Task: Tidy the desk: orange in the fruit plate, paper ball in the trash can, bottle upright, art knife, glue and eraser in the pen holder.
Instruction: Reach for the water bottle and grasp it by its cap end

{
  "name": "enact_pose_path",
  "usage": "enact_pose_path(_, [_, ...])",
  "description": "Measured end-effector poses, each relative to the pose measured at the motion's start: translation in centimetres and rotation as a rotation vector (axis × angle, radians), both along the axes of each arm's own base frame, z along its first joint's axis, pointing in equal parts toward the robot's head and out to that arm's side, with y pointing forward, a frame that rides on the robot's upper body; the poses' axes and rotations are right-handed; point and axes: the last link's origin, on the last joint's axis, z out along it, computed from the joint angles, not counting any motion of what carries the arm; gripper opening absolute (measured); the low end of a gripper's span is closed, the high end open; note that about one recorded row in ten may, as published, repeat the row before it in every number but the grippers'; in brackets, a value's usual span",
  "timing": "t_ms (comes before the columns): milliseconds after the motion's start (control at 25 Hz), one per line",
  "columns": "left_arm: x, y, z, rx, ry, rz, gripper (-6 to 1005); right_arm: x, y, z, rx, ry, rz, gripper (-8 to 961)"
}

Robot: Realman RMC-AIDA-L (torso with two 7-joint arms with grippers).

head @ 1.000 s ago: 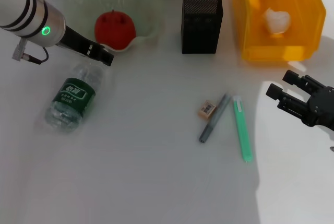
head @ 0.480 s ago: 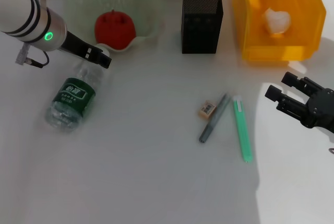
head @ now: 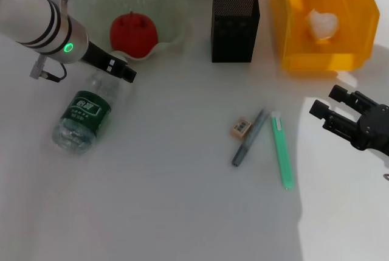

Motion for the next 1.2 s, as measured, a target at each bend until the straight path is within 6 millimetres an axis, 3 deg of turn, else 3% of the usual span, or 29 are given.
enact_pose_path(880, [0.0, 0.1, -1.8, -0.021, 0.049, -0.047, 649, 0.0, 0.2, -0.1, -0.002, -0.005, -0.002, 767])
enact_pose_path(1040, [0.5, -0.1, -1.9, -0.026, 0.063, -0.080, 534, 0.0, 0.3, -0.1, 0.000, -0.006, -0.005, 767])
enact_pose_path(1200, [0.8, -0.3, -1.7, -0.018, 0.061, -0.097, 483, 0.1, 0.3, -0.1, 0.002, -0.010, -0.011, 767])
